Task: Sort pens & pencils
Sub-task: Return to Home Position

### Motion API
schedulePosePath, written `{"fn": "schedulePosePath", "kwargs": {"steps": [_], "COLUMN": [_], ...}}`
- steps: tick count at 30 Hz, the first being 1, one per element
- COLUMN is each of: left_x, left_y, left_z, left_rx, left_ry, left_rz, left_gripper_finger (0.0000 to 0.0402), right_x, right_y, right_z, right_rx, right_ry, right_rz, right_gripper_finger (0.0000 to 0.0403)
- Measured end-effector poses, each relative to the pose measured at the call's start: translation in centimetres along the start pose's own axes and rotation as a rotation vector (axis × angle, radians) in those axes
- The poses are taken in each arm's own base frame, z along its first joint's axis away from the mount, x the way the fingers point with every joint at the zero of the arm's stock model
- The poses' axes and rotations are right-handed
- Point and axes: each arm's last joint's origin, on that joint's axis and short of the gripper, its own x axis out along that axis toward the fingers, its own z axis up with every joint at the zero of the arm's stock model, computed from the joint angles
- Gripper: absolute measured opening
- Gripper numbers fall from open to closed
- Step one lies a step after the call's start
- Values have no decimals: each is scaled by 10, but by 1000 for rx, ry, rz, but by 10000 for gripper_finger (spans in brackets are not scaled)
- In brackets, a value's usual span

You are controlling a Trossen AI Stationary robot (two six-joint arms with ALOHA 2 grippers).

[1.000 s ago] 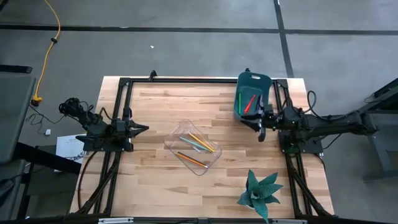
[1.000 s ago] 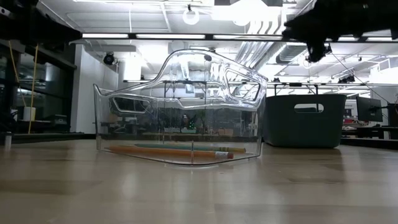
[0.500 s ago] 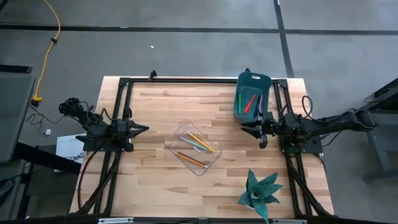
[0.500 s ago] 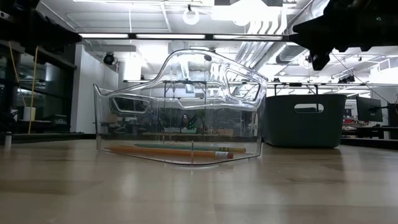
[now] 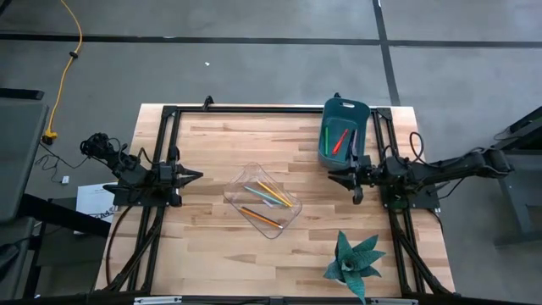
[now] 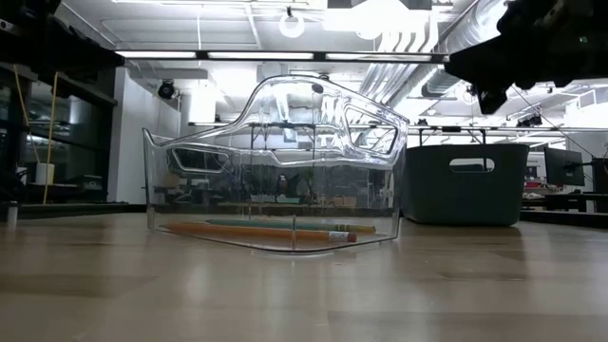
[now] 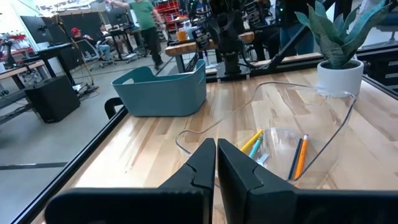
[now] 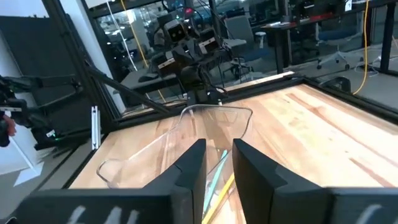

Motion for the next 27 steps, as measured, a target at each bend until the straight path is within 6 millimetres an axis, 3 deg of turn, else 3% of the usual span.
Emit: {"fn": "schedulePosePath", "kwargs": {"steps": [11,20,27], "left_x": [0,0,0], "left_y": [0,0,0], "left_z": [0,0,0], "left_rx": [0,0,2], "left_ry": [-1,0,1], "left_rz": [0,0,0], "left_gripper_finger": [8,8,8], "right_x": [-7,-8,-8], "right_y": [-6,-5,-7], "right_z": [-23,-28,-34], "right_rx": [41,17,52], "right_ry": [-48,3,62], "right_rz": [18,31,15], "right_gripper_finger": [54,45,6]}}
